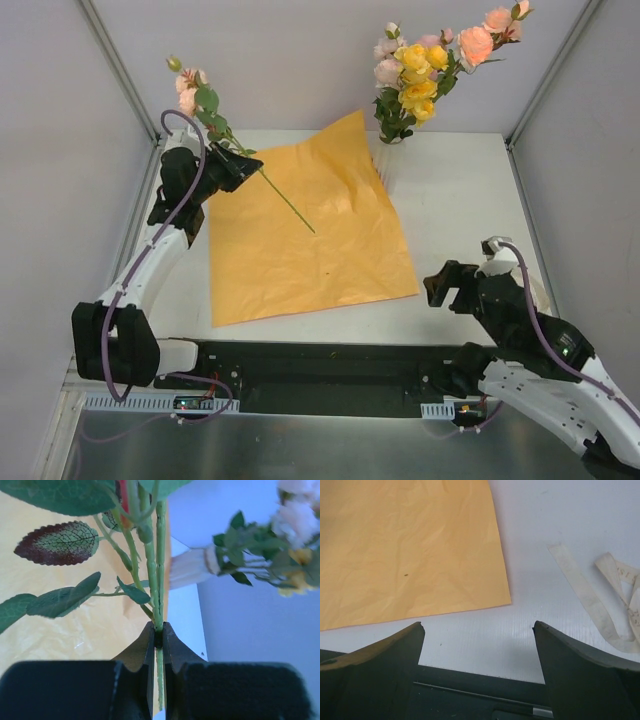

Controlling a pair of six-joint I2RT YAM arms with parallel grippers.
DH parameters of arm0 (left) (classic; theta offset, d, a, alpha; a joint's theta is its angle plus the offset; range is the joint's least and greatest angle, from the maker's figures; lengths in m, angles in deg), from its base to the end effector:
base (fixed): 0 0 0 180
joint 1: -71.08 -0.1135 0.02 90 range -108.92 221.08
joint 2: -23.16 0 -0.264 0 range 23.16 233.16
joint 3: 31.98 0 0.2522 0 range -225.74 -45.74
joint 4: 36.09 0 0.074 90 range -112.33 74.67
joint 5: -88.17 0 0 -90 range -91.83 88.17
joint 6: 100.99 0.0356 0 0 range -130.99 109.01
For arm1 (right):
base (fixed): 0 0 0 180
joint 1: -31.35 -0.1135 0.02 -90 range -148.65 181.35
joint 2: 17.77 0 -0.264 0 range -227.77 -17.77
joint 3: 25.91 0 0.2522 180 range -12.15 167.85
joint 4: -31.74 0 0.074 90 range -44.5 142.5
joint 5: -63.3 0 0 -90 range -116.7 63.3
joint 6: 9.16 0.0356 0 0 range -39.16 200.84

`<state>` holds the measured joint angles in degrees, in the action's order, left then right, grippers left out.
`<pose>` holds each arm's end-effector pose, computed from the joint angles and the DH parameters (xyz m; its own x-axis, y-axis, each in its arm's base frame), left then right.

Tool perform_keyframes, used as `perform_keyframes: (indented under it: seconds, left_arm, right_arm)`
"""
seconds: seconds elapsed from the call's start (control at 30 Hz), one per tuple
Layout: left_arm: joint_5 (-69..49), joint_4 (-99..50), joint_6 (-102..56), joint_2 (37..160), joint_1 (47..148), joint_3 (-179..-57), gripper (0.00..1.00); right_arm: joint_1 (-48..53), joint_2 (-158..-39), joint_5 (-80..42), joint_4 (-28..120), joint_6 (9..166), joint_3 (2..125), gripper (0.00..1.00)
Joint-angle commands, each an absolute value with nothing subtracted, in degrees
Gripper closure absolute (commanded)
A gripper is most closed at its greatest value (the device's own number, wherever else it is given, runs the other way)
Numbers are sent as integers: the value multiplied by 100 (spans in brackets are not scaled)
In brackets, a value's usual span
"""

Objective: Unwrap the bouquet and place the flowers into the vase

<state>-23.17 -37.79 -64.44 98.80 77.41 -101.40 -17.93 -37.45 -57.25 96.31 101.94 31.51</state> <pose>0.3087 -0.0473 0.3335 -0.4188 -0.7064 -0.5706 0.2130 0.5345 -0.8179 0.0556 0.0369 0.3095 -0.4031 0.0069 -0.9151 -0.2269 0.9680 0.1072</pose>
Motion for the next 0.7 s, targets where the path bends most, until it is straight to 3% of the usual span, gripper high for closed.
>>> perform_keyframes:
  seconds: [0.0,0.23,0.37,0.67]
  left_arm:
    - [-3836,-3613,-5328,9533,7880,-10629,100]
    - [-5034,-3112,-3237,9129,9117,-11087,100]
    - [-5613,-2998,-2603,8987,9603,-11025,100]
    - [-5606,-2804,-2487,8873,10008,-10735,100]
  right_arm:
    - [-1814,-4289,-5597,8911,9124,3899,6]
    - [-1796,-5993,-3705,8514,8357,5603,6]
    - [-1779,-7110,-2497,8497,8418,6764,11]
    - [-1787,-8569,-1897,7680,8628,7600,14]
